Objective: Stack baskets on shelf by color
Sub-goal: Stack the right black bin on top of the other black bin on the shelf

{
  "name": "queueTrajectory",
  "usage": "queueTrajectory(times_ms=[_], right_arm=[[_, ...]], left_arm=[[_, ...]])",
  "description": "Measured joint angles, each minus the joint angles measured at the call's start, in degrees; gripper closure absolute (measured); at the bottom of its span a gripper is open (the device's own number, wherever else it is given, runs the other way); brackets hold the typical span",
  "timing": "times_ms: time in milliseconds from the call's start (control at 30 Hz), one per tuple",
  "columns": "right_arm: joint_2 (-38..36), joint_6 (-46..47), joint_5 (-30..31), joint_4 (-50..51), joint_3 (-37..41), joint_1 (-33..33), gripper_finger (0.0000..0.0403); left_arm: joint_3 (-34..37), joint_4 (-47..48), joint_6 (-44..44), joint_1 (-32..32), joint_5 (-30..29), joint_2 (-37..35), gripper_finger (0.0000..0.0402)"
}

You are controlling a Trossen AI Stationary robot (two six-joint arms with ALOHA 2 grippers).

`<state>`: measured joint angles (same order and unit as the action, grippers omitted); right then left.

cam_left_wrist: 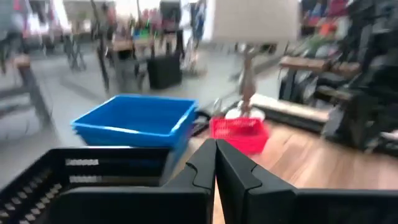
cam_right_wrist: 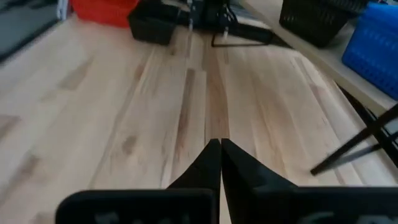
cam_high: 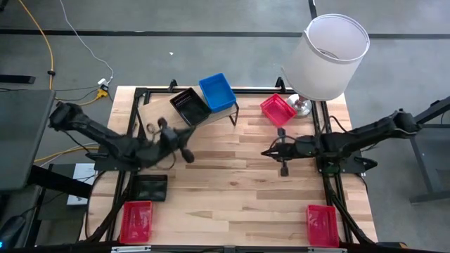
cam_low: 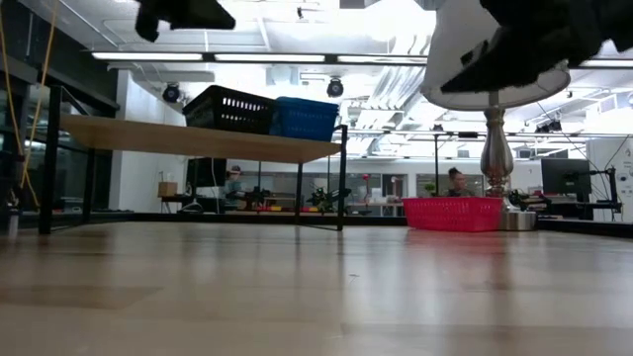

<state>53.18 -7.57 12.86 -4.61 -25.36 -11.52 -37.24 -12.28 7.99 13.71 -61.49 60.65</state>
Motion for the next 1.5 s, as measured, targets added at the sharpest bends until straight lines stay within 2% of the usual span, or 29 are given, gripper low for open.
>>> queueTrajectory(times_ms=[133, 233, 333, 433, 600, 967, 1267, 1500], right_arm=[[0.06, 0.52, 0.64, 0.02, 1.26, -0.56, 0.0403], [0.49, 1.6, 0.59, 0.49, 1.29, -0.56, 0.0403], [0.73, 1.58, 0.64, 0.43, 1.29, -0.56, 0.0403], [0.77, 1.35, 0.64, 0.41, 1.29, -0.56, 0.0403], [0.81, 1.27, 0.66, 0.46, 1.29, -0.56, 0.0403], [0.81, 1.18, 0.66, 0.46, 1.29, -0.56, 0.0403], [0.84, 1.55, 0.61, 0.49, 1.29, -0.56, 0.0403], [0.84, 1.58, 0.55, 0.49, 1.29, -0.56, 0.0403]], left_arm=[[-13.36, 35.75, 18.73, -8.34, 12.26, -0.2, 0.0402], [-21.02, 54.87, 27.72, -13.03, 17.99, 1.5, 0.0402], [-26.18, 68.72, 34.88, -16.63, 22.48, 2.81, 0.0402], [-27.92, 77.36, 39.64, -19.97, 25.91, 3.51, 0.0402], [-27.93, 82.69, 40.75, -25.99, 30.41, 6.0, 0.0402], [-27.93, 81.99, 33.92, -36.5, 29.15, 15.07, 0.0402], [-27.93, 76.7, 27.98, -39.17, 25.89, 17.25, 0.0402], [-27.93, 76.81, 25.64, -39.95, 27.87, 17.06, 0.0402]])
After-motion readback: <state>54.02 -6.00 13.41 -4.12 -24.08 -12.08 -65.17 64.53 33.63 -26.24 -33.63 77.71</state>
